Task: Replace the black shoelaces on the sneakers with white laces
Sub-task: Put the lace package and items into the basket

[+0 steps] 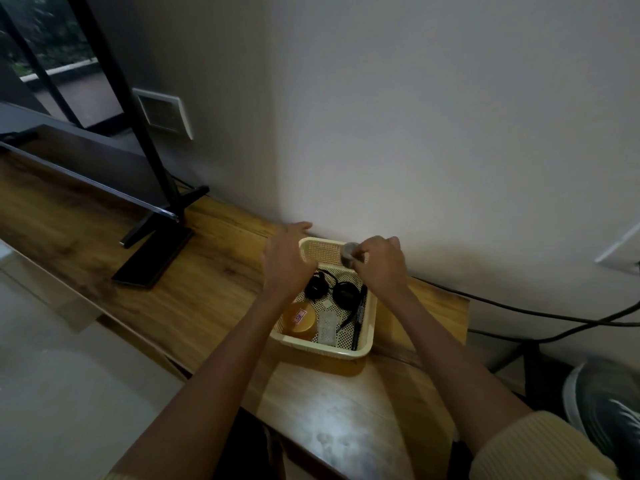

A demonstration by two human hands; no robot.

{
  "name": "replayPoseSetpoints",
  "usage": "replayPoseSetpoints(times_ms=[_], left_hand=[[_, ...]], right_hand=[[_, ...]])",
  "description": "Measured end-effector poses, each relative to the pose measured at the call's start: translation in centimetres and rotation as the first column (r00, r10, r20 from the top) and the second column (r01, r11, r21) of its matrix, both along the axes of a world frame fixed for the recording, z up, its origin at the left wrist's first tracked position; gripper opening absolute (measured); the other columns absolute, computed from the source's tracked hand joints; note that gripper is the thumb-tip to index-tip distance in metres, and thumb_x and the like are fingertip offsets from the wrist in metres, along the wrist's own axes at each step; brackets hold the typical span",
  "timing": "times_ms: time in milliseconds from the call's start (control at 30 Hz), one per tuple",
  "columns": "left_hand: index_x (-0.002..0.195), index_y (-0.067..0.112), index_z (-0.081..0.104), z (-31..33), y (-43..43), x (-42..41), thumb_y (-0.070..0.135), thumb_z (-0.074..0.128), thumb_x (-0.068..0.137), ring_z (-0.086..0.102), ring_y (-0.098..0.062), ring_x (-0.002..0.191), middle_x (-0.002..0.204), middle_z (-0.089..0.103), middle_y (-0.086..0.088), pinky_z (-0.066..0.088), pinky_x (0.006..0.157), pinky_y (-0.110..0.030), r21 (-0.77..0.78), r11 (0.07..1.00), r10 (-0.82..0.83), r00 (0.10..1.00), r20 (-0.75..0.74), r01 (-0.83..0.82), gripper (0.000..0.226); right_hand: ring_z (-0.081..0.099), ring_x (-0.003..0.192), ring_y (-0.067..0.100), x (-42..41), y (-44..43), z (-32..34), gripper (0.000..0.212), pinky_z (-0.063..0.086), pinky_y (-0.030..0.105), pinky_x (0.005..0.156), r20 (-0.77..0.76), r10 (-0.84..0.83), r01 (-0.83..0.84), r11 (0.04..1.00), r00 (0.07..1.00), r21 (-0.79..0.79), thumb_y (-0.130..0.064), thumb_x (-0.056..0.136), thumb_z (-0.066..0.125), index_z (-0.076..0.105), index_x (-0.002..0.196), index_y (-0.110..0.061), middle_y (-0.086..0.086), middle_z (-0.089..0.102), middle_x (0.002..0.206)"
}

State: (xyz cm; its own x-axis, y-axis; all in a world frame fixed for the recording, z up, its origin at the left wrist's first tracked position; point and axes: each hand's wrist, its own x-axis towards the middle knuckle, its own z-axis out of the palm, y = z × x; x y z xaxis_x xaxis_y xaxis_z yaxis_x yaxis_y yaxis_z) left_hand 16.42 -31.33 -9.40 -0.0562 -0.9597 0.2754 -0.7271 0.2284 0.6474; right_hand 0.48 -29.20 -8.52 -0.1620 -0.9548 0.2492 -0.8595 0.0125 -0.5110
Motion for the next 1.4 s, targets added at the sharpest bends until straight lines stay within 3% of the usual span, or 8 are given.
replayPoseSetpoints(times_ms=[167,433,600,700,833,967,1200,1400], left_hand=[[0.128,0.018,0.054,-1.4,-0.8,2.0,0.025,0.056,0.088,0.050,-0.029,0.119,0.133,0.051,-0.008,0.041,0.100,-0.046,0.346,0.909,0.190,0.970,0.151,-0.231,0.040],[0.119,0.020,0.062,-2.2,-1.1,2.4,0.024,0.043,0.096,0.059,-0.025,0.107,0.117,0.064,-0.004,0.046,0.093,-0.040,0.381,0.916,0.059,0.980,0.190,-0.129,0.031],[0.140,0.010,0.041,-0.3,-1.3,4.0,0.028,0.060,0.091,0.051,-0.026,0.121,0.142,0.046,-0.011,0.042,0.093,-0.032,0.533,0.846,-0.073,0.988,0.133,-0.010,0.056],[0.140,0.011,0.036,1.4,-0.3,5.3,0.014,0.066,0.086,0.060,-0.019,0.090,0.134,0.053,-0.011,0.049,0.075,-0.030,0.730,0.680,-0.168,0.983,0.069,0.065,0.062],[0.140,0.013,0.040,1.4,1.2,5.9,-0.005,0.057,0.087,0.059,-0.020,0.085,0.128,0.057,-0.014,0.048,0.065,-0.029,0.765,0.617,-0.199,0.977,-0.076,0.185,0.058],[0.138,0.012,0.045,1.0,1.7,5.2,-0.008,0.046,0.088,0.058,-0.031,0.110,0.131,0.055,-0.014,0.053,0.073,-0.036,0.656,0.730,-0.237,0.971,-0.019,0.191,0.054],[0.141,0.015,0.043,0.6,1.8,3.9,-0.003,0.045,0.092,0.054,-0.032,0.117,0.134,0.053,-0.013,0.046,0.078,-0.030,0.586,0.779,-0.314,0.948,0.056,0.224,0.053],[0.143,0.014,0.039,0.1,1.5,3.7,-0.002,0.043,0.093,0.052,-0.032,0.119,0.136,0.051,-0.014,0.044,0.078,-0.030,0.589,0.779,-0.319,0.944,0.082,0.213,0.053]], right_hand=[[0.045,0.096,0.024,0.2,-0.1,-1.7,0.016,0.026,0.032,0.071,-0.306,0.076,-0.072,0.997,0.949,0.023,-0.028,0.089,0.060,0.074,0.096,-0.023,0.002,0.067,0.091],[0.040,0.102,0.026,1.7,-1.5,-3.4,0.030,0.026,0.035,0.075,-0.457,0.090,-0.052,0.994,0.885,0.093,-0.033,0.094,0.046,0.073,0.097,-0.019,0.004,0.058,0.104],[0.041,0.107,0.027,0.6,-1.3,-1.9,0.032,0.036,0.035,0.081,-0.224,-0.045,0.065,0.995,0.974,0.081,-0.029,0.086,0.057,0.066,0.114,-0.016,0.008,0.052,0.113],[0.048,0.108,0.030,-0.6,0.3,-1.5,0.038,0.043,0.034,0.078,0.120,-0.265,0.236,0.949,0.957,0.211,-0.020,0.084,0.059,0.055,0.120,-0.011,0.012,0.048,0.116],[0.058,0.077,0.021,-0.4,2.9,-1.6,0.034,0.049,0.028,0.052,0.474,-0.257,0.041,0.907,0.842,0.419,-0.006,0.081,0.059,0.057,0.114,-0.013,0.004,0.059,0.093],[0.058,0.067,0.015,-0.3,4.0,-1.9,0.039,0.040,0.018,0.034,0.526,-0.288,0.020,0.890,0.800,0.456,0.001,0.080,0.056,0.054,0.117,-0.012,0.008,0.062,0.099],[0.067,0.076,0.031,-1.1,5.3,-2.1,0.040,0.058,0.049,0.056,0.531,-0.367,0.039,0.847,0.764,0.530,0.004,0.076,0.061,0.054,0.115,-0.006,0.016,0.064,0.099],[0.066,0.075,0.029,-1.0,5.5,-1.9,0.036,0.058,0.042,0.054,0.495,-0.358,0.051,0.847,0.792,0.530,0.001,0.080,0.061,0.054,0.115,-0.002,0.014,0.064,0.094]])
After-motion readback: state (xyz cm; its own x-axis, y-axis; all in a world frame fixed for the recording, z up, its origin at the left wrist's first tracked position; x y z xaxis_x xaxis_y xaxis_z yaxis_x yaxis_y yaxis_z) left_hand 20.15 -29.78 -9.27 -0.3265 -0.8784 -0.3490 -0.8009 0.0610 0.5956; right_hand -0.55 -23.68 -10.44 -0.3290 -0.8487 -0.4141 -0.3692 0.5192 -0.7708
